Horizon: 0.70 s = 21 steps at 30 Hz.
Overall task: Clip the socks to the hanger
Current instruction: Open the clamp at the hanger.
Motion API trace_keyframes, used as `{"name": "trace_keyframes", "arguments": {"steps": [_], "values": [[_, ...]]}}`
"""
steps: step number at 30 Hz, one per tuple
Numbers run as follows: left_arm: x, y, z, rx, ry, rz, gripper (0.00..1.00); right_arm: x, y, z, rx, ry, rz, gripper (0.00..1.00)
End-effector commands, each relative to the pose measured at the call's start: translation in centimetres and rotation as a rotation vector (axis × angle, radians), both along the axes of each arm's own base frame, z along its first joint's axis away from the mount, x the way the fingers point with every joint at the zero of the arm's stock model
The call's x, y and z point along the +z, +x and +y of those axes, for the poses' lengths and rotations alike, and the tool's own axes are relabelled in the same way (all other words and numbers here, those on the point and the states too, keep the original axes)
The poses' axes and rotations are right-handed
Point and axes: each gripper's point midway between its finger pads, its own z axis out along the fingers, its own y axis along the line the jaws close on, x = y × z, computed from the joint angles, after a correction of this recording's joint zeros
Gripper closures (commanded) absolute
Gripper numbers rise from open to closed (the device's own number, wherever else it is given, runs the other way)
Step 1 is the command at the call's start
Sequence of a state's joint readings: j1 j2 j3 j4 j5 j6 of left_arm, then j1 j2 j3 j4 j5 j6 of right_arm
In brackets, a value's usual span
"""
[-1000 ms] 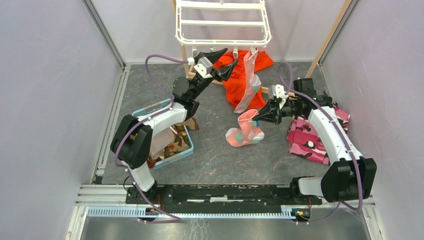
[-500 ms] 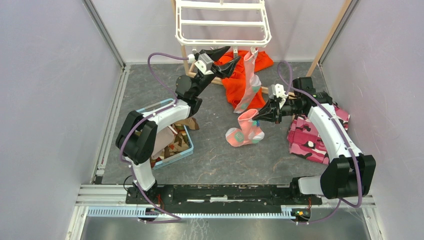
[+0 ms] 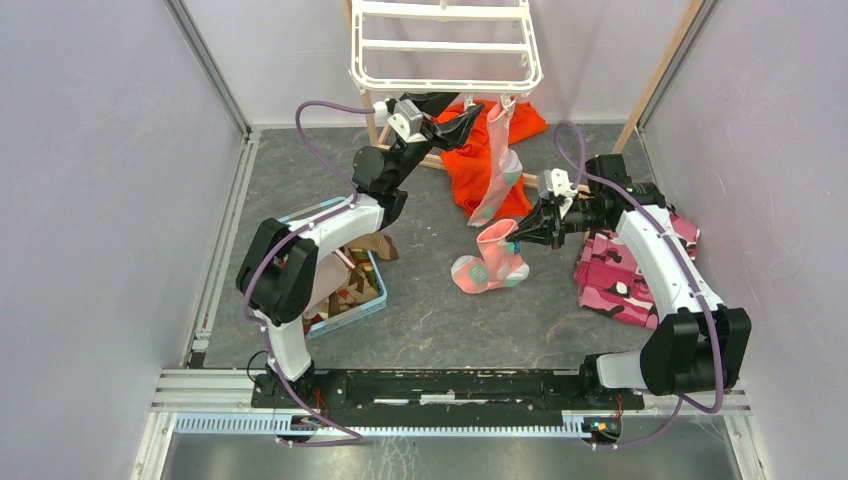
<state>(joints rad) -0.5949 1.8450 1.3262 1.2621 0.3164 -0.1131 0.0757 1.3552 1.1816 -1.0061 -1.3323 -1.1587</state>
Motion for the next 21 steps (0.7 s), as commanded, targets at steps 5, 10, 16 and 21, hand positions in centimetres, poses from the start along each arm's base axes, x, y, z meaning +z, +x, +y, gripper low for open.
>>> {"name": "trace_keyframes", "arguments": {"steps": [5,10,16,21], "values": [[1.74,-0.20,-0.19,-0.040,-0.045,-0.027,0.40,1.77,0.27,0.03,0.012,0.034,-0.055,1.00],[1.79,-0.29,-0.46,-0.055,-0.044,-0.027,0.41,1.79,0.20,0.03,0.015,0.035,-0.053,1.00],[1.97,-0.35,-0.61,-0.066,-0.040,-0.026,0.44,1.85,0.13,0.00,0.018,0.036,-0.056,1.00],[2.02,-0.43,-0.64,-0.078,-0.044,-0.023,0.53,1.88,0.13,-0.05,0.016,0.036,-0.056,1.00]]}}
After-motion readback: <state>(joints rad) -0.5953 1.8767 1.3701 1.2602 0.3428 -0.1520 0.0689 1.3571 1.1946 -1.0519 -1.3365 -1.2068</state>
